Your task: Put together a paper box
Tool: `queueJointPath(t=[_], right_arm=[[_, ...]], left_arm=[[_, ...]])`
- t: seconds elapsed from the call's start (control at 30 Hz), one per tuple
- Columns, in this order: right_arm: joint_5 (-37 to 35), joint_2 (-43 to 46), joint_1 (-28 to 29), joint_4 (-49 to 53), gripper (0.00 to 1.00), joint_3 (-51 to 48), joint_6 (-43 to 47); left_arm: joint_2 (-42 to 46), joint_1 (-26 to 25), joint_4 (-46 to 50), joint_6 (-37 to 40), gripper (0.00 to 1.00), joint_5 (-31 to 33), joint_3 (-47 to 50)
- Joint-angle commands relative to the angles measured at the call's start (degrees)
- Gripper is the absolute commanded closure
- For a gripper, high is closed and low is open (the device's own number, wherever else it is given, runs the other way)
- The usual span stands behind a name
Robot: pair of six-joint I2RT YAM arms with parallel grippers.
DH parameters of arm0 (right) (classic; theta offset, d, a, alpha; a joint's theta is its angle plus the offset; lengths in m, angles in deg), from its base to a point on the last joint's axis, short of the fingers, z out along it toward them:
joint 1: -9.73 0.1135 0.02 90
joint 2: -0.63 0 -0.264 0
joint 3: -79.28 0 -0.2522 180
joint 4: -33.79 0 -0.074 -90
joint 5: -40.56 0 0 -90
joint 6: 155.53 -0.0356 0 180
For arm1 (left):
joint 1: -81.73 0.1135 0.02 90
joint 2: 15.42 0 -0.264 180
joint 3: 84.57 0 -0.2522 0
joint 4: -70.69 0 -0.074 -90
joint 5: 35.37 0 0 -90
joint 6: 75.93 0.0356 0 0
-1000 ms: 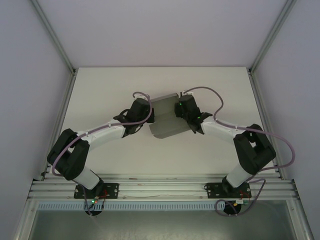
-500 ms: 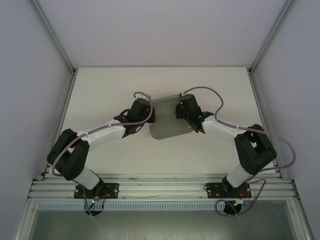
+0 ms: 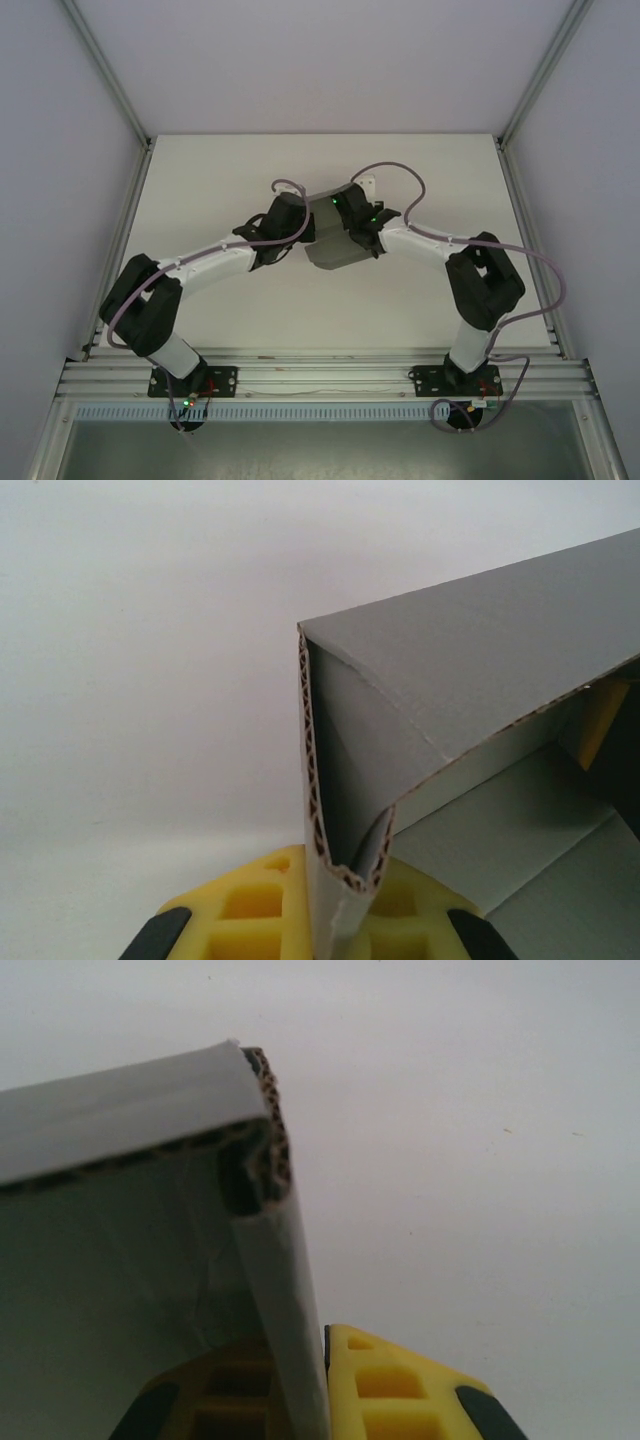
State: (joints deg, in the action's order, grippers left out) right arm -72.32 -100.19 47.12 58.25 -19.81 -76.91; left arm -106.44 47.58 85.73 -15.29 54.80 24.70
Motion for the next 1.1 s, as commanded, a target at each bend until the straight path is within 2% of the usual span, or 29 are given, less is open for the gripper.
queueJointPath(t=[0.0, 0.1, 0.17, 0.23, 0.37, 0.47, 0.5, 0.63, 0.77, 0.9, 1.0, 1.07], right_arm=[[-9.36, 1.56, -4.99, -1.29, 0.88, -5.38, 0.39], [6.08, 7.24, -4.98, -14.80, 0.82, -11.99, 4.11], [15.36, 10.89, -5.01, -21.16, 0.68, -15.23, 6.20], [22.07, 14.10, -5.11, -23.82, 0.63, -16.88, 6.87], [29.16, 18.25, -5.12, -22.07, 0.41, -16.42, 6.90], [30.73, 21.51, -5.07, -20.50, 0.15, -16.96, 6.37], [30.35, 22.97, -5.12, -20.19, 0.02, -17.50, 6.10], [24.01, 29.10, -5.20, -19.05, 0.00, -20.09, 2.77], [18.13, 34.54, -5.60, -12.89, 0.00, -21.62, 0.02], [15.01, 39.71, -6.25, -3.92, 0.00, -21.98, -3.26], [12.03, 42.76, -6.66, 2.73, 0.00, -22.86, -6.67], [11.67, 44.86, -6.89, 5.72, 0.00, -24.38, -8.14]], left_arm=[[0.22, 1.29, 7.27, -1.50, 1.00, 6.47, -1.31], [-0.58, 1.37, 6.22, -0.43, 1.00, 4.70, -1.82], [-0.97, 1.37, 5.19, 0.65, 1.00, 3.50, -1.79], [-1.49, 1.36, 3.95, 3.08, 1.00, 1.34, -2.31], [-3.18, 1.37, 4.79, 7.14, 1.00, -0.85, -6.12], [-4.00, 1.60, 5.57, 11.14, 1.00, -1.63, -8.65], [-4.30, 1.76, 6.14, 13.11, 1.00, -2.37, -9.69], [-6.00, 3.45, 12.63, 23.17, 1.00, -8.41, -15.45], [-8.31, 4.18, 23.66, 38.88, 1.00, -11.04, -22.18], [-8.32, 2.77, 32.39, 56.48, 1.00, -19.69, -25.39], [-10.35, 0.66, 43.10, 66.27, 1.00, -20.01, -31.11], [-12.70, -0.69, 49.81, 70.41, 1.00, -17.48, -34.98]])
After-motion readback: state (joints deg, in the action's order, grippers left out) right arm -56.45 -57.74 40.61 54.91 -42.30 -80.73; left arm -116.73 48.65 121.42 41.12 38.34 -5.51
